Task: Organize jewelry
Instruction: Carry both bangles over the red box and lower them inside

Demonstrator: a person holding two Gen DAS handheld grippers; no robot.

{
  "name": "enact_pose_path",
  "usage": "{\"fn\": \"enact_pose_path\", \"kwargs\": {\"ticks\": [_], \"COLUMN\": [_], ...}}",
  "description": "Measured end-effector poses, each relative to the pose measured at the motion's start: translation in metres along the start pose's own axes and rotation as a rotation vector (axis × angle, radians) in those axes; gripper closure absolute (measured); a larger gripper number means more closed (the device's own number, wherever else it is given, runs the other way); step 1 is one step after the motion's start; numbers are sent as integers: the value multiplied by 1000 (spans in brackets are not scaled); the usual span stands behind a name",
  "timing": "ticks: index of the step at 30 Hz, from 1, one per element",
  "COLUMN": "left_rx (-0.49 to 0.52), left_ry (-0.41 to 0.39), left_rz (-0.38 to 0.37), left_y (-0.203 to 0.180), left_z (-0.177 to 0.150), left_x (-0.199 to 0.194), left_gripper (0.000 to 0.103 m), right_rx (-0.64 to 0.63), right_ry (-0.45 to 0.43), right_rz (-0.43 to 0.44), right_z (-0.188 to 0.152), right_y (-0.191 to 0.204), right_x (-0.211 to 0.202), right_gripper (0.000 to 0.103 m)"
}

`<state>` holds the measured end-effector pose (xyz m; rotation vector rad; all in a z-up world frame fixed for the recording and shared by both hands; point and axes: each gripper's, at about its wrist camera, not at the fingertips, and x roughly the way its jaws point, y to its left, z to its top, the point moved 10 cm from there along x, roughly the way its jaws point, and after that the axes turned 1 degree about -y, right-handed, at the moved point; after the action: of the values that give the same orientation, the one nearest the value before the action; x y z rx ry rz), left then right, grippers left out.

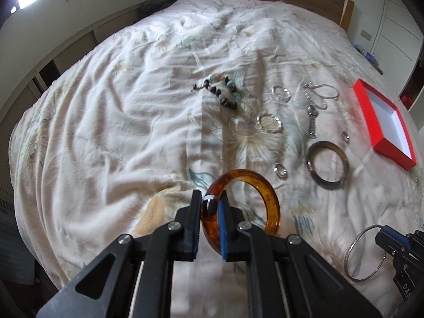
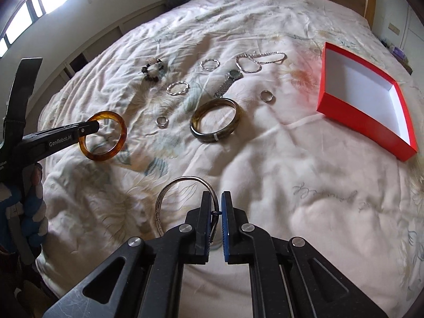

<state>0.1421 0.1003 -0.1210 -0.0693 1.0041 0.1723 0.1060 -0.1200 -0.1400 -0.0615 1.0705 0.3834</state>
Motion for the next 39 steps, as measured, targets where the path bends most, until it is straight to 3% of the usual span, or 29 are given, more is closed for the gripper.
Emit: {"fn": "enact_pose_path", "kwargs": {"ticks": [10, 16, 22, 29, 39], "left_rx": [26, 79, 150, 222, 353], "left_ry": [-49, -63, -64, -62, -84], "left_rz": [-7, -44, -126, -226, -265], "left_y": [-8, -42, -108, -208, -349], "left_z": [-4, 8, 34, 87, 163], "left_x": [-37, -52, -57, -41, 30], "left_gripper": [92, 92, 92, 92, 92], "right_rx": [38, 84, 132, 191, 221], "right_ry": [-97, -161, -208, -236, -239], "right_rz": [12, -2, -54, -152, -248], "right_z": [2, 14, 38, 80, 159], "right_y": [-8, -40, -97, -188, -301], "right_x": [-37, -59, -80, -86, -38], "right_gripper": [96, 96, 95, 95, 95]}}
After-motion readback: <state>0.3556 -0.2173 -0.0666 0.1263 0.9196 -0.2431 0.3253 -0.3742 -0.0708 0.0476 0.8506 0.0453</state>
